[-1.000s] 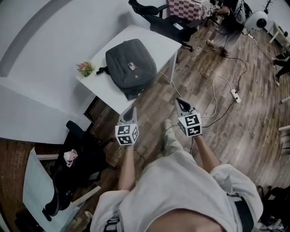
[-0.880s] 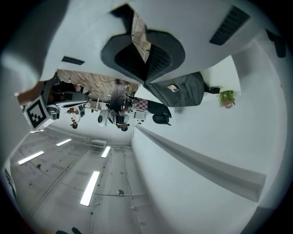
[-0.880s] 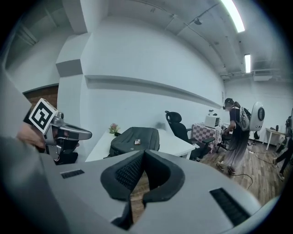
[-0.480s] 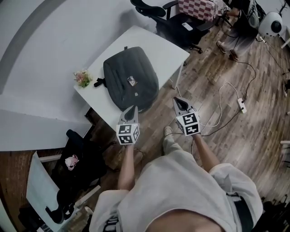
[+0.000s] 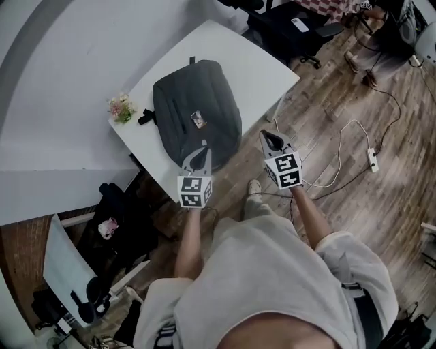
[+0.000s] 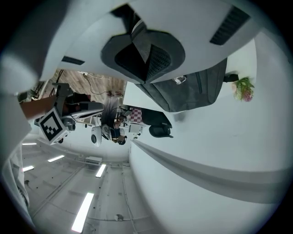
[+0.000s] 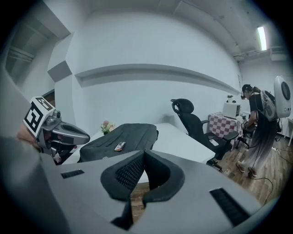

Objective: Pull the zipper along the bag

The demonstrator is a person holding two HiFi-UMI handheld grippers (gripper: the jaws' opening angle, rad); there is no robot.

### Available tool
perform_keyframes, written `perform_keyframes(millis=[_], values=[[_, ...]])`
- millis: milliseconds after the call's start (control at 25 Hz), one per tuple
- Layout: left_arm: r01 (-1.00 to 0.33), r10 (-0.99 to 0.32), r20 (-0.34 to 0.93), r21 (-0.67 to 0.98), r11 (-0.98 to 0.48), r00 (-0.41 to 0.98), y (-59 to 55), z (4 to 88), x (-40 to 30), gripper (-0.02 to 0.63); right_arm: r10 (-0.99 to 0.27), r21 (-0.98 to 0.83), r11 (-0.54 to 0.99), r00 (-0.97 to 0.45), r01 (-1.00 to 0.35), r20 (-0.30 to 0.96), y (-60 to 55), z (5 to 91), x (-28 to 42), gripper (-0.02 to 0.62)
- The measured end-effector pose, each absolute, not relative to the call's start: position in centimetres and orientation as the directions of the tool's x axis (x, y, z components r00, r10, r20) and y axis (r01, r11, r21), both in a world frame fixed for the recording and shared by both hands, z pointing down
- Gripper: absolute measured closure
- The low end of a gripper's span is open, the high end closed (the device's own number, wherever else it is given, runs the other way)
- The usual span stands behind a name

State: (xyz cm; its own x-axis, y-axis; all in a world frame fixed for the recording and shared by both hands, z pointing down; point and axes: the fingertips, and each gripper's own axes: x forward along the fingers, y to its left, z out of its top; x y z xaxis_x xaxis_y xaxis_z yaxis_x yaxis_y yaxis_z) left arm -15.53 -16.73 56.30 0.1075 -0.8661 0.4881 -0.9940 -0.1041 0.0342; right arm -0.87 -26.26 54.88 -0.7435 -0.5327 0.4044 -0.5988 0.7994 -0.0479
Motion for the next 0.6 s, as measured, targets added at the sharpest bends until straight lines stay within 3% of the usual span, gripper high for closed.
perform_keyframes(millis=[240,600], values=[[-0.979,-0.815,0.561,-0.036,-0.201,0.147,-17.3,58.5,-14.3,0.58,-0.493,-0.072,0.813,-0.749,-0.577,0.443,-27.5,57.4,-1.7,0.581],[-0.871,-0.697,0.673,-0.158,-0.465,0.249,-16.7,62.1,-11.4,0.58,-0.473,-0.07,0.817,-0.735,-0.572,0.487,-27.4,60.0,-2.2,0.581]])
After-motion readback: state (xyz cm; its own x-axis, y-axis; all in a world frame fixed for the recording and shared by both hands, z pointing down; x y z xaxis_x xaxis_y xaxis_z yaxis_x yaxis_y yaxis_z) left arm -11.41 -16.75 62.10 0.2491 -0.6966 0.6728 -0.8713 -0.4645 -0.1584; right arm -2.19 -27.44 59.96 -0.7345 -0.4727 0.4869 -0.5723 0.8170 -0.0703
